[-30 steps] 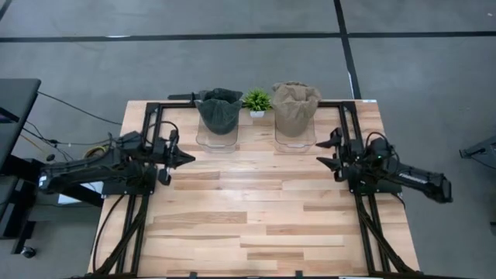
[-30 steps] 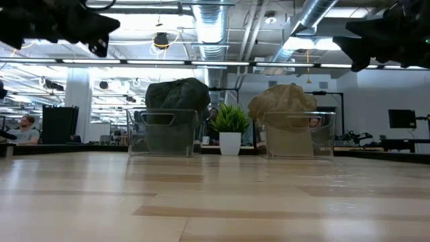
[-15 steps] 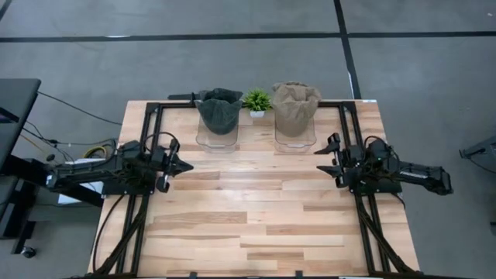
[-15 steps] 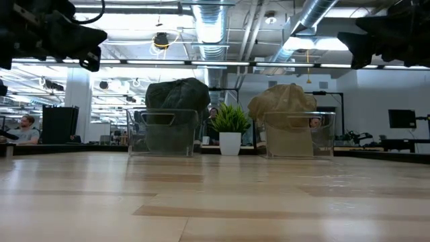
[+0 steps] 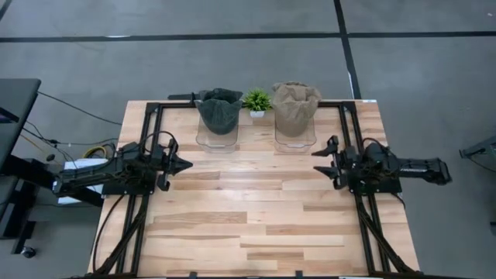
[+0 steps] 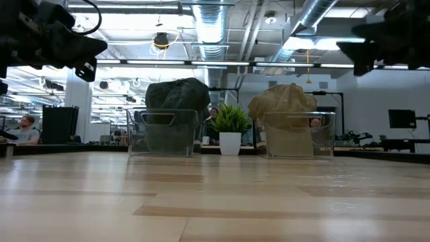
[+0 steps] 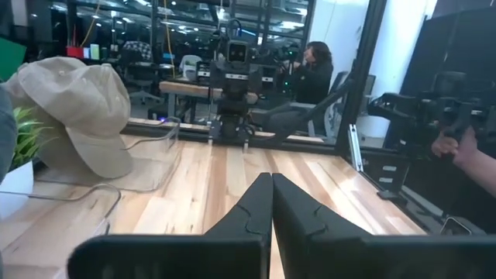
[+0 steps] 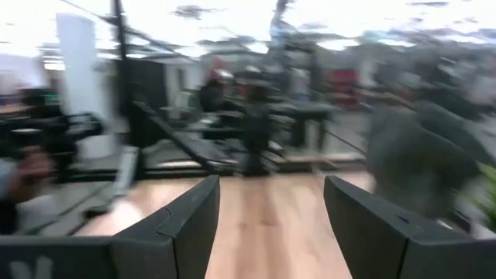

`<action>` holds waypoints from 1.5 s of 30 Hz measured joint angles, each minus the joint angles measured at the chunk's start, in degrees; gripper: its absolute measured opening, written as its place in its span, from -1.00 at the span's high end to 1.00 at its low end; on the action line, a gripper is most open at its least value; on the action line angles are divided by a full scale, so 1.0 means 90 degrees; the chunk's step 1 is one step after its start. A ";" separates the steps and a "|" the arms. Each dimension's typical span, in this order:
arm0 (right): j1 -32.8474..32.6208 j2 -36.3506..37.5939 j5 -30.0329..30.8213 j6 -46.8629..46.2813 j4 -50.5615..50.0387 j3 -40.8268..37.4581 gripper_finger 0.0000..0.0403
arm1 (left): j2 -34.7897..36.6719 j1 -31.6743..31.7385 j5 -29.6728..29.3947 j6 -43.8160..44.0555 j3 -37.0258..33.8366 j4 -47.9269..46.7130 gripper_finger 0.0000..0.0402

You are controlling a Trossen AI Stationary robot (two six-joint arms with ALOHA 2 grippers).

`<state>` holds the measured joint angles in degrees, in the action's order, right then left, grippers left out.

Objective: Pick & Place hat
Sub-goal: Return to Home Position

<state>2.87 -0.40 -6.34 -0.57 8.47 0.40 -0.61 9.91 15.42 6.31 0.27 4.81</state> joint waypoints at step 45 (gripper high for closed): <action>-0.0893 0.0000 0.1494 -0.0557 -0.0739 -0.0005 -0.11 | -0.1524 0.0000 0.0097 0.0002 0.0007 0.0093 0.97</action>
<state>-5.17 -0.40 7.11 -5.58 1.83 0.36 -14.33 9.91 16.29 6.33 0.34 5.65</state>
